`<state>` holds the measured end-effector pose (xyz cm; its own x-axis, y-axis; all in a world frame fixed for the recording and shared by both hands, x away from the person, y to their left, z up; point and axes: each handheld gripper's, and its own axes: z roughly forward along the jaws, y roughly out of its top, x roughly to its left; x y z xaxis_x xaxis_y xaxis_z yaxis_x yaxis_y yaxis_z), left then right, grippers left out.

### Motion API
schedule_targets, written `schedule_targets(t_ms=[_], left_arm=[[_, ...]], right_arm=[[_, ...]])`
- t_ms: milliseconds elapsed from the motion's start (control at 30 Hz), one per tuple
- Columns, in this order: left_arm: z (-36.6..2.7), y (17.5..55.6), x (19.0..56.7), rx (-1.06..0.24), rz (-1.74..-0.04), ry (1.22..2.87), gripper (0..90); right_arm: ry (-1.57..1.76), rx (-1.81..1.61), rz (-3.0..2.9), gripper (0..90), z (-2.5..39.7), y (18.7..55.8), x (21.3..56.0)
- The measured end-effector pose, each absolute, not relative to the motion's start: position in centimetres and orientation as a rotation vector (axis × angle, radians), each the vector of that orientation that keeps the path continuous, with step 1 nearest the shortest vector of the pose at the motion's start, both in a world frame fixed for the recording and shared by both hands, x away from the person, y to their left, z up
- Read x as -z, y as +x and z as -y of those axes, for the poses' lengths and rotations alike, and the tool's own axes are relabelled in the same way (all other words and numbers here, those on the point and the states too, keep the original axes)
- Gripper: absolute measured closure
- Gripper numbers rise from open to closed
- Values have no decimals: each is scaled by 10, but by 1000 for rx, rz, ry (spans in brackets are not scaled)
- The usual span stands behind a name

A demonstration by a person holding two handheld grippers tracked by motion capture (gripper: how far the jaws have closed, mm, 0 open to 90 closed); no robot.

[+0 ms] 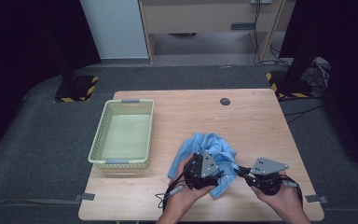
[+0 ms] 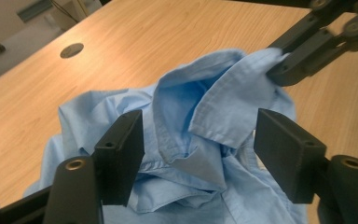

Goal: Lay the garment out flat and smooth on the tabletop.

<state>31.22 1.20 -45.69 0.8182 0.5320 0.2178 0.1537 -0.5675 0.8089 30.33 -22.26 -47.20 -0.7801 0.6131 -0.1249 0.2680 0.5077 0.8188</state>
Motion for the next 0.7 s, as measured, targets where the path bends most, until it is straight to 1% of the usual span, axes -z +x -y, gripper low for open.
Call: schedule_targets(t_ms=[133,233,367,500,700], left_arm=[[-4,307,462,-541,-459,2178,387],[0,309,470,-522,-452,2204,392],[3,309,479,-477,-458,2236,357],[6,306,486,-464,-447,2263,329],[10,305,501,-425,-433,2322,317]], right_arm=[[729,-1178,-2353,848,223,303,472],[733,-1191,-2351,847,223,303,470],[745,-1193,-2350,846,224,303,470],[754,-1186,-2352,845,224,304,471],[765,-1190,-2350,842,225,304,471]])
